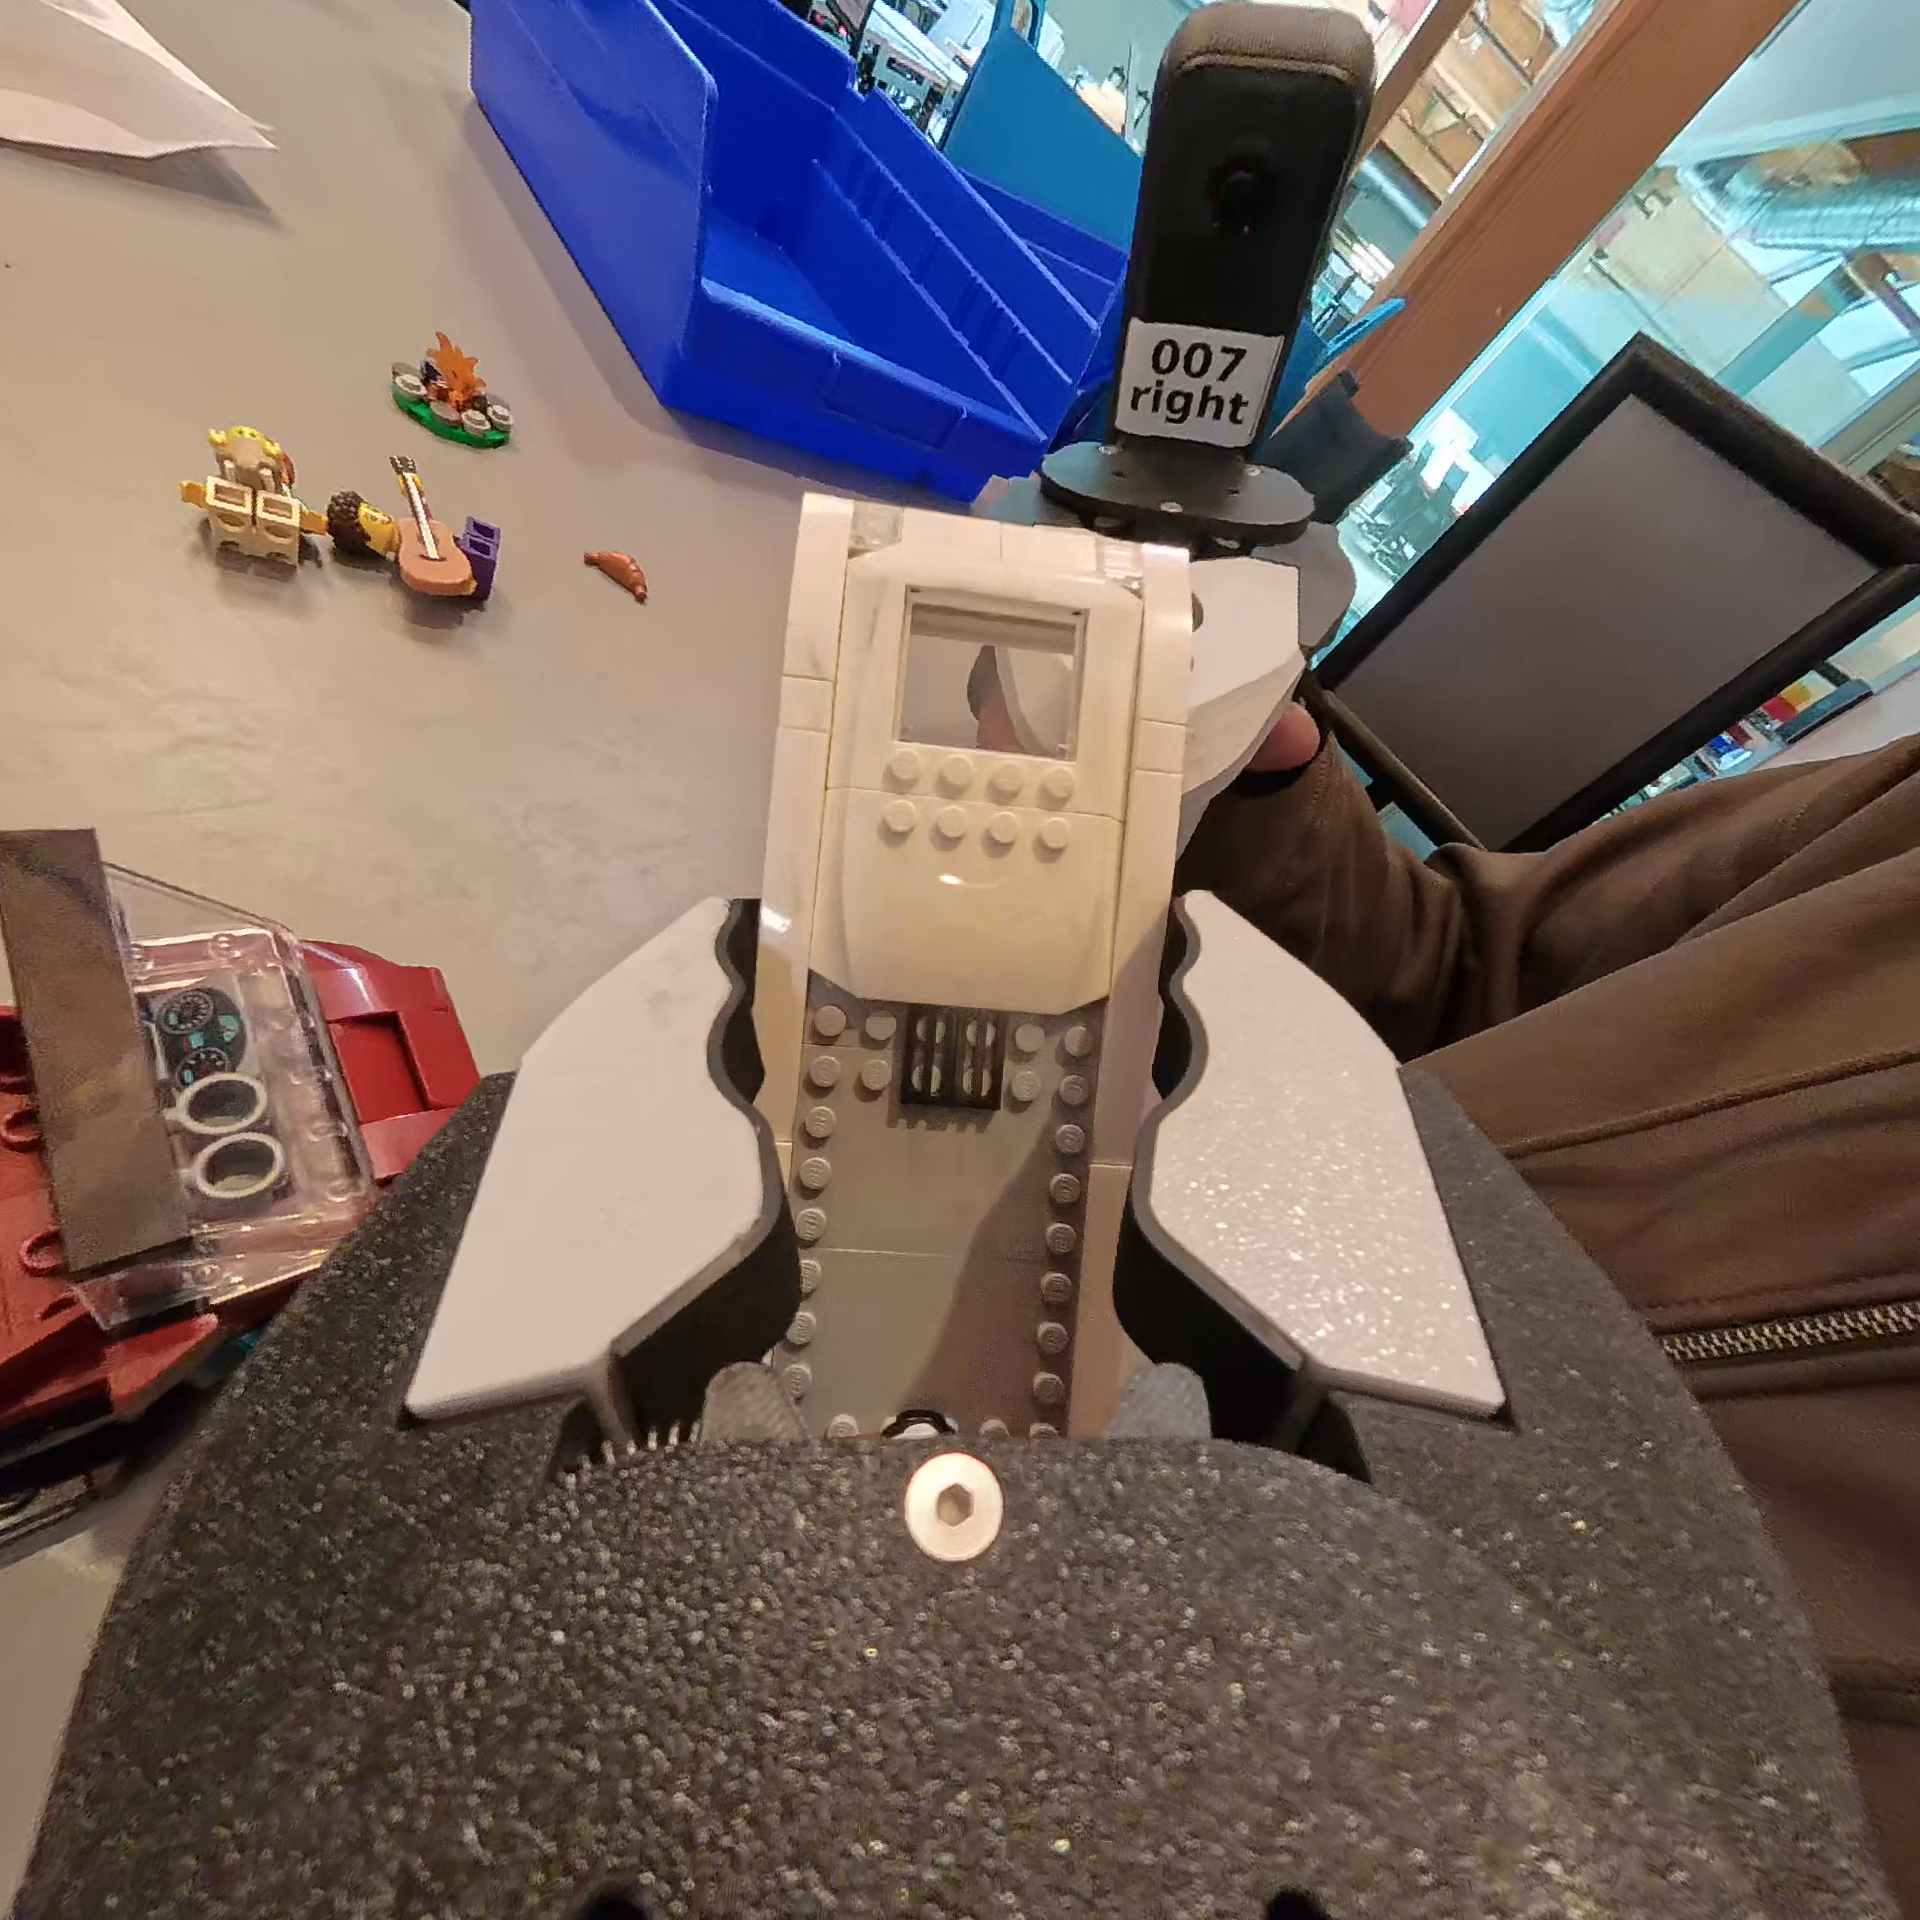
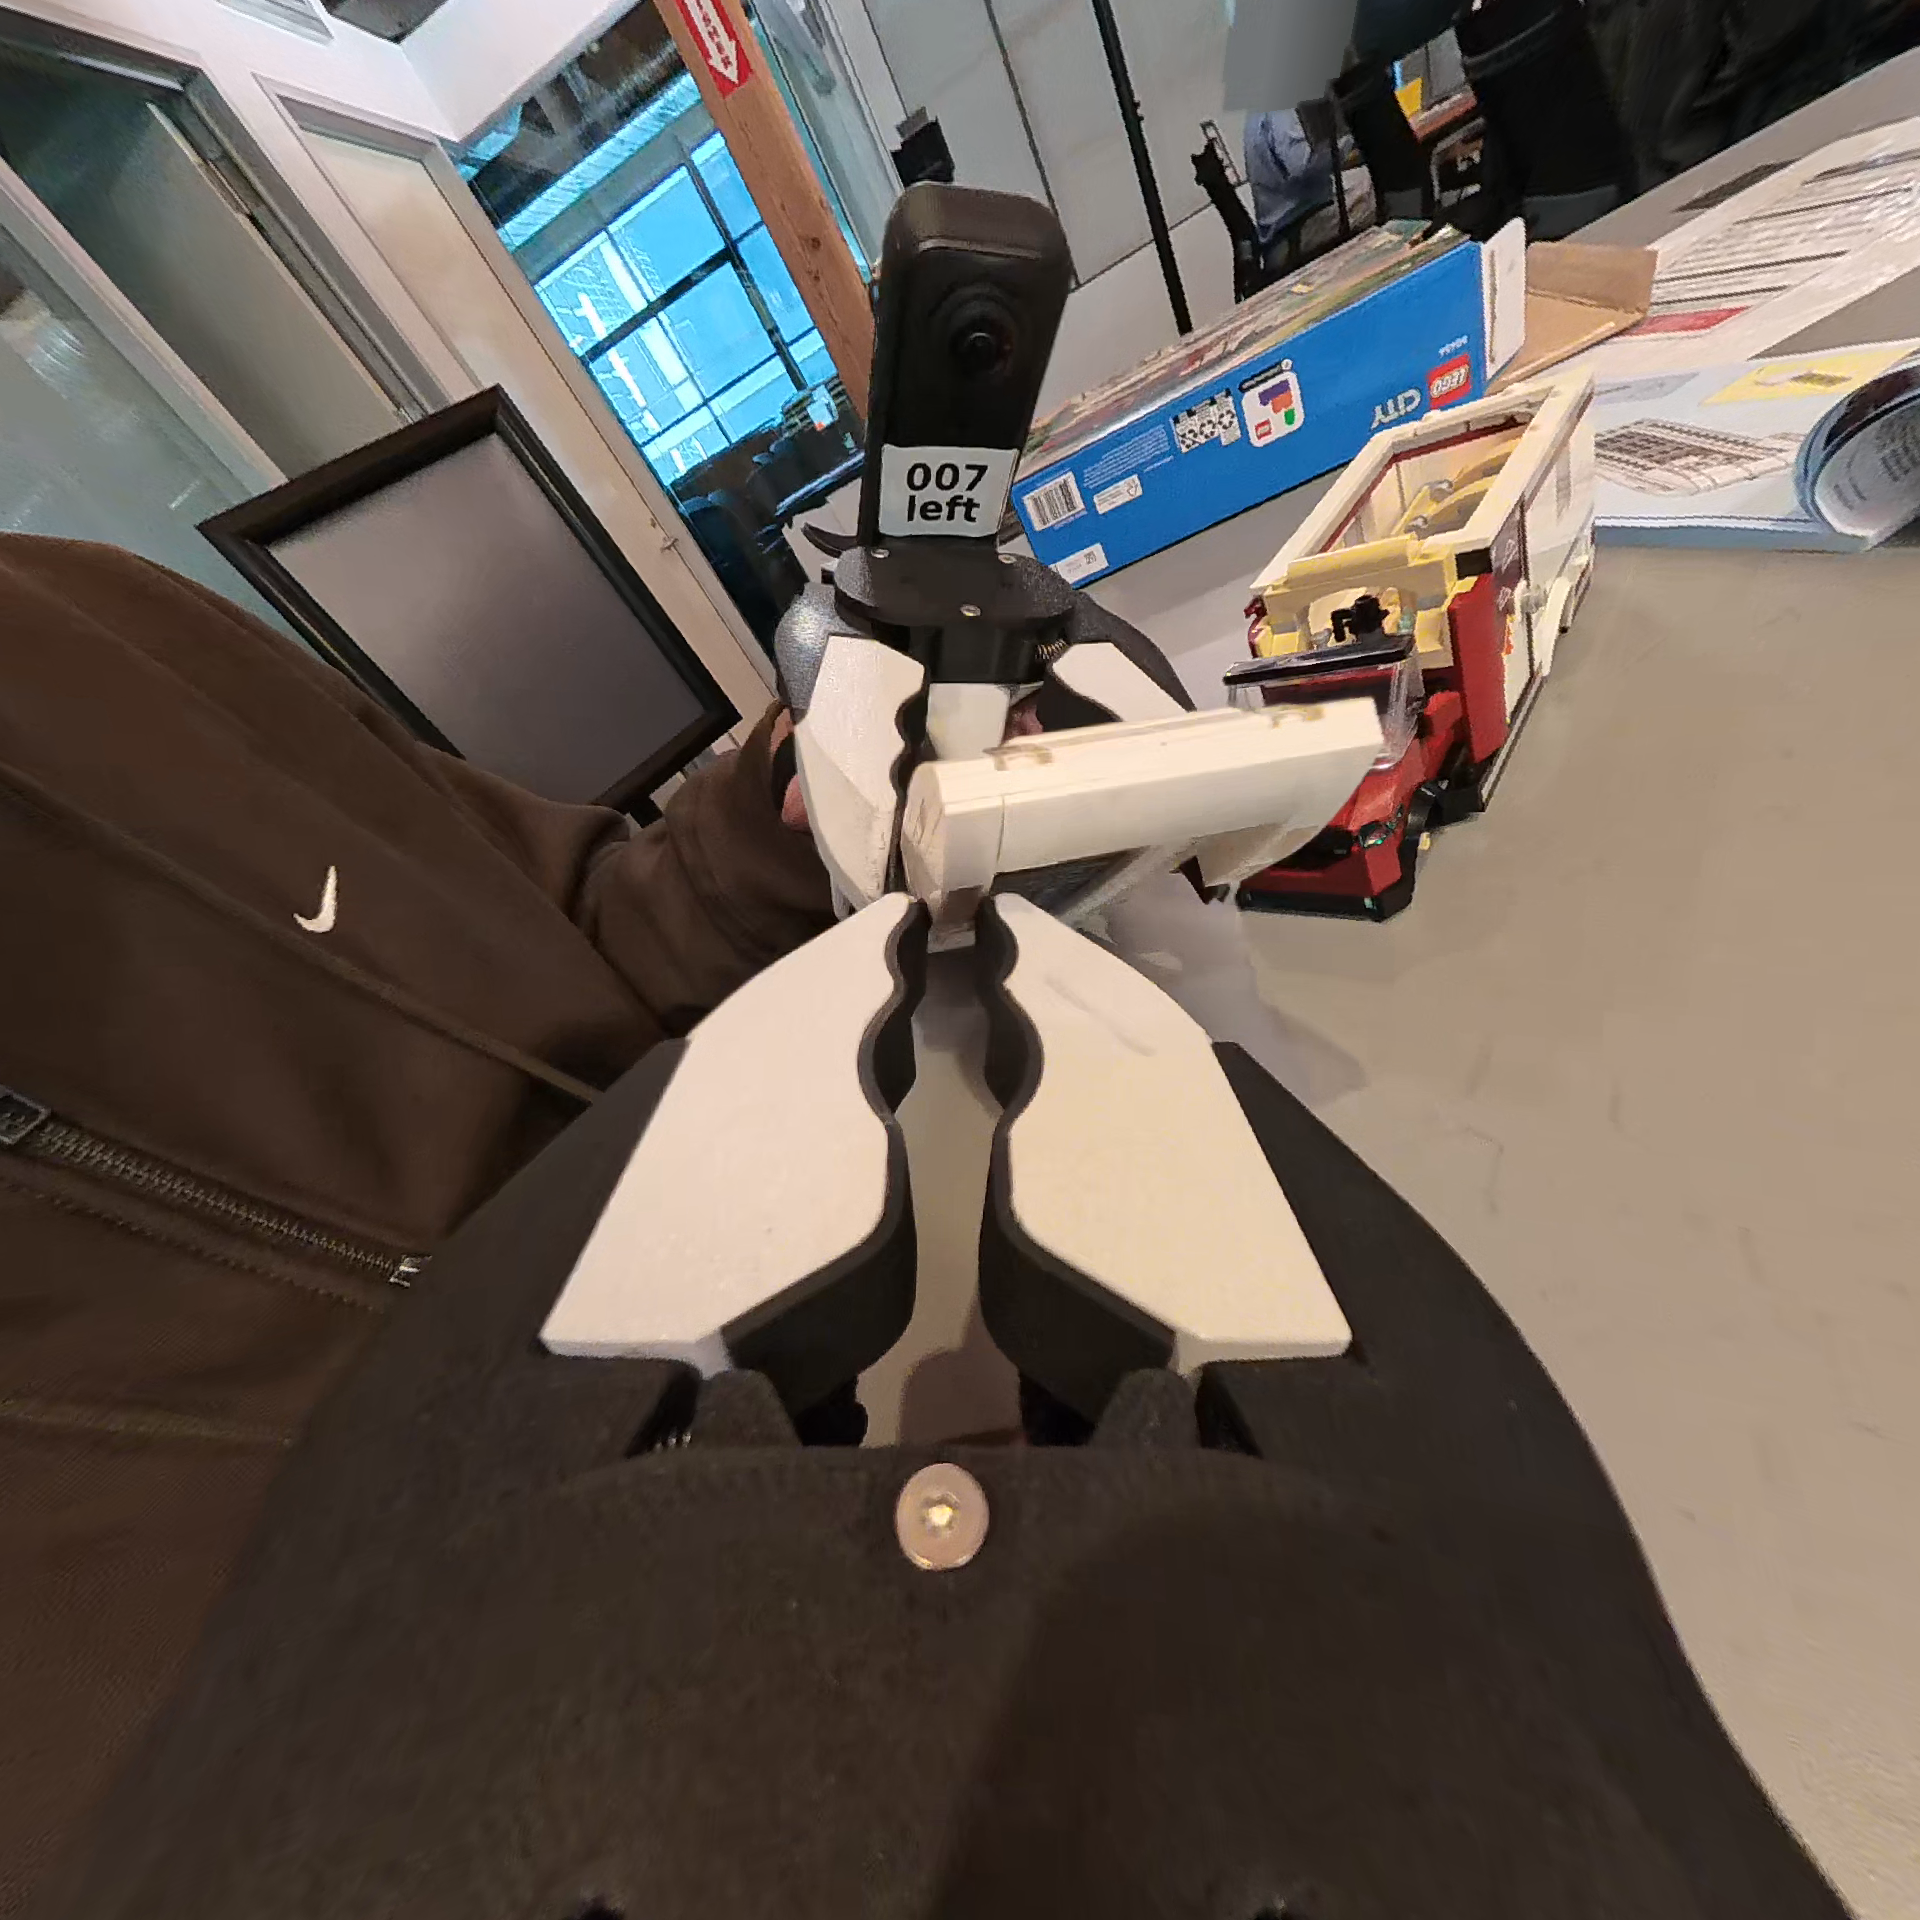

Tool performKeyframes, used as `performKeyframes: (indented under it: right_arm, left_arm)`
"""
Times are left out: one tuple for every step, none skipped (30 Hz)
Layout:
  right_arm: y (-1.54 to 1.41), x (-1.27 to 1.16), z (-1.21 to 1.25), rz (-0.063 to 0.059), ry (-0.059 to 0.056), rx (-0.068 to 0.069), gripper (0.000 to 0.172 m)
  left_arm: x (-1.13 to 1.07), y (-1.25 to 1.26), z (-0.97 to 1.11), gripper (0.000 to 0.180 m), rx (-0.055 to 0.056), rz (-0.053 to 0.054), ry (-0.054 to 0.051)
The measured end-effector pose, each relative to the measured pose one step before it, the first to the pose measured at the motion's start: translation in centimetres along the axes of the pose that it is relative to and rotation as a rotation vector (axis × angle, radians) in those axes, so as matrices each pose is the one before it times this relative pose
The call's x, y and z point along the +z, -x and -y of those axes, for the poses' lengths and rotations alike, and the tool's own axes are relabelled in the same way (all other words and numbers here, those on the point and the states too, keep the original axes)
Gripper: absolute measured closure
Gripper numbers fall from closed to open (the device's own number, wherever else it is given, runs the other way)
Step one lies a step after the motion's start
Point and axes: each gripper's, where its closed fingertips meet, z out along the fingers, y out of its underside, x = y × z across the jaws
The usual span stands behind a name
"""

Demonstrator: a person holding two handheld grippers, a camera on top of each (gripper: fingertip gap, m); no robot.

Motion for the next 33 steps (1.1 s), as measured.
performKeyframes:
  right_arm:
    - [-0.194, 0.010, -0.023, -0.0137, 0.0007, 0.0031, 0.162]
    - [-0.171, 0.007, -0.047, -0.0118, 0.0030, 0.0038, 0.162]
    - [-0.173, 0.001, -0.076, -0.0126, 0.0052, 0.0045, 0.162]
    - [-0.224, 0.008, -0.025, -0.0154, 0.0017, 0.0043, 0.162]
    - [-0.236, 0.006, 0.025, -0.0147, -0.0014, 0.0046, 0.162]
    - [-0.311, -0.042, 0.078, -0.0203, -0.0059, 0.0060, 0.163]
    - [-0.542, -0.134, 0.174, -0.0316, -0.0127, 0.0140, 0.164]
    - [-0.395, -0.193, 0.222, -0.0159, -0.0164, 0.0205, 0.164]
    - [-0.240, -0.199, 0.228, -0.0036, -0.0171, 0.0225, 0.164]
    - [-0.280, -0.161, 0.183, -0.0105, -0.0138, 0.0189, 0.164]
    - [-0.213, -0.114, 0.113, -0.0091, -0.0091, 0.0147, 0.163]
    - [-0.159, -0.057, 0.057, -0.0077, -0.0051, 0.0106, 0.164]
    - [-0.141, -0.009, 0.010, -0.0096, -0.0022, 0.0102, 0.163]
    - [-0.112, 0.024, -0.002, -0.0087, -0.0015, 0.0107, 0.163]
    - [-0.095, 0.056, -0.038, -0.0077, 0.0002, 0.0119, 0.164]
    - [-0.105, 0.043, -0.042, -0.0097, -0.0002, 0.0125, 0.164]
    - [-0.102, 0.037, -0.039, -0.0094, -0.0010, 0.0161, 0.164]
    - [-0.045, 0.026, -0.029, -0.0056, -0.0019, 0.0148, 0.164]
    - [-0.001, 0.007, -0.020, -0.0035, -0.0029, 0.0122, 0.164]
    - [0.011, 0.007, 0.007, -0.0028, -0.0043, 0.0124, 0.164]
    - [0.026, 0.010, 0.054, -0.0024, -0.0050, 0.0114, 0.164]
    - [0.068, 0.023, 0.053, -0.0007, -0.0044, 0.0080, 0.164]
    - [0.106, 0.041, 0.035, 0.0001, -0.0018, 0.0048, 0.164]
    - [0.124, 0.027, 0.031, 0.0007, -0.0003, 0.0003, 0.164]
    - [0.196, 0.033, 0.074, 0.0033, -0.0027, -0.0032, 0.164]
    - [0.117, 0.023, 0.103, -0.0029, -0.0035, -0.0061, 0.164]
    - [0.022, -0.012, 0.120, -0.0099, -0.0036, -0.0078, 0.164]
    - [-0.001, -0.030, 0.138, -0.0119, -0.0047, -0.0156, 0.163]
    - [0.043, -0.046, 0.181, -0.0109, -0.0075, -0.0286, 0.162]
    - [0.033, -0.075, 0.197, -0.0130, -0.0085, -0.0318, 0.161]
    - [-0.011, -0.140, 0.248, -0.0168, -0.0097, -0.0347, 0.159]
    - [-0.016, -0.171, 0.308, -0.0199, -0.0114, -0.0427, 0.155]
    - [-0.032, -0.209, 0.281, -0.0226, -0.0086, -0.0455, 0.153]
  left_arm:
    - [0.010, 0.181, 0.020, 0.105, 0.0007, 0.0061, 0.0030]
    - [0.003, 0.146, -0.012, 0.105, 0.0186, 0.0150, 0.0056]
    - [0.005, 0.155, -0.045, 0.105, 0.0268, 0.0259, 0.0102]
    - [-0.029, 0.281, 0.026, 0.105, 0.0280, 0.0402, 0.0086]
    - [-0.088, 0.407, 0.101, 0.105, 0.0296, 0.0516, 0.0057]
    - [-0.143, 0.484, 0.067, 0.106, 0.0364, 0.0596, 0.0088]
    - [-0.178, 0.381, 0.042, 0.106, 0.0458, 0.0577, 0.0111]
    - [-0.183, 0.164, 0.117, 0.104, 0.0520, 0.0492, 0.0064]
    - [-0.195, 0.112, 0.229, 0.103, 0.0578, 0.0520, -0.0012]
    - [-0.153, 0.178, 0.225, 0.103, 0.0651, 0.0618, -0.0026]
    - [-0.045, 0.181, 0.196, 0.103, 0.0687, 0.0635, -0.0021]
    - [0.070, 0.240, 0.107, 0.103, 0.0671, 0.0670, 0.0025]
    - [0.166, 0.120, 0.018, 0.104, 0.0654, 0.0581, 0.0058]
    - [0.250, 0.010, -0.041, 0.108, 0.0546, 0.0480, 0.0073]
    - [0.295, -0.031, -0.144, 0.115, 0.0478, 0.0437, 0.0121]
    - [0.294, -0.089, -0.209, 0.121, 0.0497, 0.0393, 0.0162]
    - [0.255, 0.001, -0.283, 0.126, 0.0553, 0.0446, 0.0219]
    - [0.215, 0.164, -0.332, 0.129, 0.0581, 0.0535, 0.0258]
    - [0.153, 0.142, -0.312, 0.132, 0.0557, 0.0467, 0.0244]
    - [0.124, -0.069, -0.263, 0.139, 0.0461, 0.0253, 0.0192]
    - [0.096, 0.002, -0.251, 0.145, 0.0318, 0.0226, 0.0183]
    - [0.057, 0.227, -0.210, 0.152, 0.0210, 0.0298, 0.0155]
    - [-0.022, 0.241, -0.104, 0.163, 0.0126, 0.0232, 0.0096]
    - [-0.067, 0.184, -0.018, 0.171, 0.0066, 0.0108, 0.0072]
    - [-0.066, 0.106, 0.016, 0.171, 0.0001, -0.0005, 0.0071]
    - [-0.074, 0.027, 0.032, 0.171, -0.0041, -0.0102, 0.0080]
    - [-0.053, 0.034, 0.040, 0.171, -0.0045, -0.0126, 0.0071]
    - [-0.090, 0.027, 0.070, 0.171, -0.0031, -0.0156, 0.0059]
    - [-0.116, 0.052, 0.090, 0.171, -0.0092, -0.0181, 0.0041]
    - [-0.106, 0.031, 0.048, 0.171, -0.0145, -0.0233, 0.0077]
    - [-0.101, 0.038, 0.007, 0.172, -0.0238, -0.0270, 0.0095]
    - [-0.097, -0.033, 0.040, 0.171, -0.0403, -0.0392, 0.0027]
    - [-0.128, -0.123, 0.144, 0.171, -0.0574, -0.0543, -0.0061]
